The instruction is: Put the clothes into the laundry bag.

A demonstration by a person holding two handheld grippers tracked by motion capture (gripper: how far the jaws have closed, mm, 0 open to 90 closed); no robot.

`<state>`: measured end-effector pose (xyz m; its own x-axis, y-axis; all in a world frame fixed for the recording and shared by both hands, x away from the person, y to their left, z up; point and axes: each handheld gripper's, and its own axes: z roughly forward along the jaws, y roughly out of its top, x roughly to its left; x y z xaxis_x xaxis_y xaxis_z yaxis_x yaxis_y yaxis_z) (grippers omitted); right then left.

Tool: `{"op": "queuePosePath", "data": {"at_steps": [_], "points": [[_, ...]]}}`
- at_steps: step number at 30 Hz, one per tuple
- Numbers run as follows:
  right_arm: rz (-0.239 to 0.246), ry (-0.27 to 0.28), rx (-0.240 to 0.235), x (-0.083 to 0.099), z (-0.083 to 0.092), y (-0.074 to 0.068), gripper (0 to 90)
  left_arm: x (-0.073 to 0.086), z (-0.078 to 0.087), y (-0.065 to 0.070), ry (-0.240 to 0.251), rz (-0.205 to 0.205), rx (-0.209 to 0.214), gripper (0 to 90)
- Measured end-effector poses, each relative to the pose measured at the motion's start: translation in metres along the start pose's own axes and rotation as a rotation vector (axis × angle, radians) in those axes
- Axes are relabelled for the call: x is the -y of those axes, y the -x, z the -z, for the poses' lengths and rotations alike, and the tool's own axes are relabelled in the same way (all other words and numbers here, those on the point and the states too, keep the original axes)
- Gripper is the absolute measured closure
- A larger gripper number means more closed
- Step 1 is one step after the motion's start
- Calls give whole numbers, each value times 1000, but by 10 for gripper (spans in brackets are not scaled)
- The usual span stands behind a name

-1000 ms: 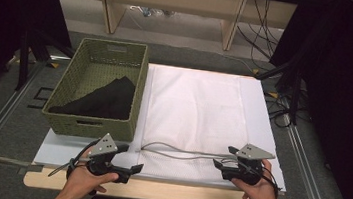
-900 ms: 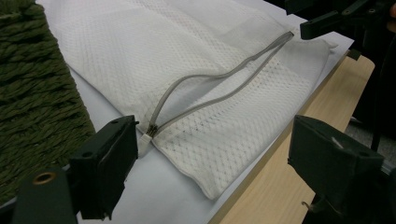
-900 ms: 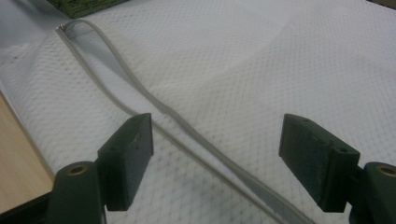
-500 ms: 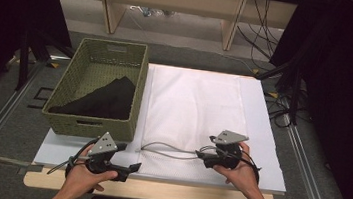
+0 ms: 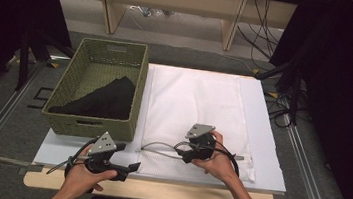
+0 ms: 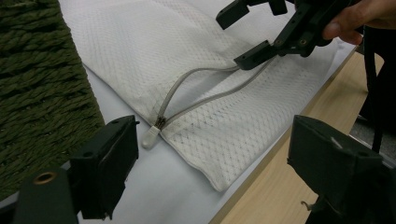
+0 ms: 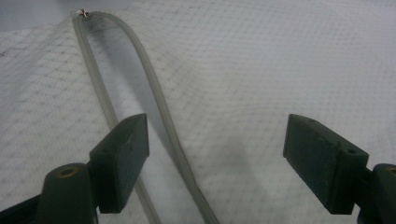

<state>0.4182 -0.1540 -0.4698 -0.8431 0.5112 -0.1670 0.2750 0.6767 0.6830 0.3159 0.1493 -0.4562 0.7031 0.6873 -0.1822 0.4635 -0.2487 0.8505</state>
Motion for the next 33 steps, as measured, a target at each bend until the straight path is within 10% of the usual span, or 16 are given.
{"op": "queuePosePath", "data": {"at_steps": [11,24,33], "points": [[69,-72,46,-9,-25,-8,270,0,1,0,-3,-10,-1,156],[12,-107,84,3,-13,16,622,-1,0,2,6,-10,19,157],[-28,-97,104,11,-6,29,694,-1,1,1,7,-10,14,158]]}}
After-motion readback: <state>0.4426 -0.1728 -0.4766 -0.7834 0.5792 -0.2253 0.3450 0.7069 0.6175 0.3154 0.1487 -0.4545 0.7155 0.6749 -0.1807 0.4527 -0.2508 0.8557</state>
